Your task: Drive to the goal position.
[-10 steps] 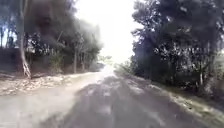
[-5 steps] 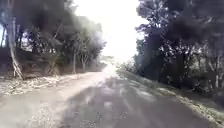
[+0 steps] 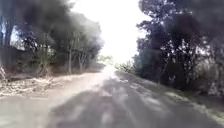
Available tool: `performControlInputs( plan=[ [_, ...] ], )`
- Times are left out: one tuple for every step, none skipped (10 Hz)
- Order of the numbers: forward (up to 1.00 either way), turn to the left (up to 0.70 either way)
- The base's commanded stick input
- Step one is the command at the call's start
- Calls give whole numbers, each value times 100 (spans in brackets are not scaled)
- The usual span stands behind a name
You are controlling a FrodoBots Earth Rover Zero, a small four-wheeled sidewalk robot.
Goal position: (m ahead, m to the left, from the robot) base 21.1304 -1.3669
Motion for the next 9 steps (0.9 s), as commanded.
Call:
performControlInputs(
  plan=[
    [100, 0],
    [100, 0],
    [100, 0],
    [100, 0],
    [100, 0],
    [100, 0],
    [100, 0],
    [100, 0],
    [100, 0]
  ],
)
